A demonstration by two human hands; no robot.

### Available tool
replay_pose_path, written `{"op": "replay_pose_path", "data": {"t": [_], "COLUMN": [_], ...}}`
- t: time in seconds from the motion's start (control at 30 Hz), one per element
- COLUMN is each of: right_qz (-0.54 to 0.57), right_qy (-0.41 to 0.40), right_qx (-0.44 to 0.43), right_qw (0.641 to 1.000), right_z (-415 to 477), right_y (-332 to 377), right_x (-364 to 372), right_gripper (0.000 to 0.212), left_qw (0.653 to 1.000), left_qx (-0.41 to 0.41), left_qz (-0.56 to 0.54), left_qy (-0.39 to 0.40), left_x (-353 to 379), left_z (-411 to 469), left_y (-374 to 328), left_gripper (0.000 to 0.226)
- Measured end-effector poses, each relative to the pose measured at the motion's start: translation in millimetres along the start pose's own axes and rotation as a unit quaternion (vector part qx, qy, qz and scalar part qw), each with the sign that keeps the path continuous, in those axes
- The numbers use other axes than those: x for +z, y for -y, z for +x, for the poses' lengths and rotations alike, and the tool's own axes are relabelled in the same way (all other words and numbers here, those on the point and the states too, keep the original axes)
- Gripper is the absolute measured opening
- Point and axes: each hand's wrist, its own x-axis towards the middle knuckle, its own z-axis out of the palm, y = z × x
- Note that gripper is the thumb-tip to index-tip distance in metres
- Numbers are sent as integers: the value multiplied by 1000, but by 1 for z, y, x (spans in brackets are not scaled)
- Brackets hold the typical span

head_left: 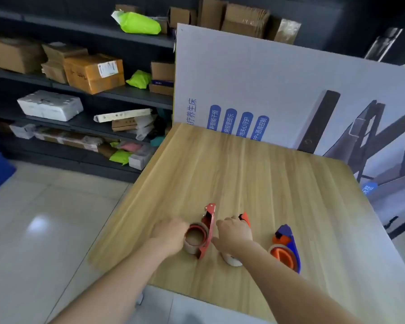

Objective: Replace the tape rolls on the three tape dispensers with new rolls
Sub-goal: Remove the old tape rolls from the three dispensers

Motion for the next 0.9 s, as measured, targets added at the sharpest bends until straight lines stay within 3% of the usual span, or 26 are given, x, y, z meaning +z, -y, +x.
{"op": "replay_pose_path", "data": {"t": [0.13,0.3,0.47,0.57,0.77,0.9], "right_qz": [37,194,257,252,225,229], "right_qy": [51,129,171,134,28,-10], "right_qx": [9,36,45,57,95,119], "right_qw": [998,972,950,957,969,966], "right_z": [26,53,75,87,121,147], "right_y": [-3,-11,-12,-17,-23,-25], "right_x": [24,32,38,33,23,11], "right_gripper": [29,43,20,10,30,28], "left_qw": [999,996,990,995,994,991], "left_qx": [44,74,129,103,60,72], "left_qz": [-2,33,46,-15,-87,-114], "left_qy": [22,43,20,-4,-19,-28], "left_x": [30,52,55,54,22,3], "left_z": [20,43,50,62,95,123], "left_y": [-3,-1,0,7,22,40], "left_gripper": [33,35,18,12,8,12]}}
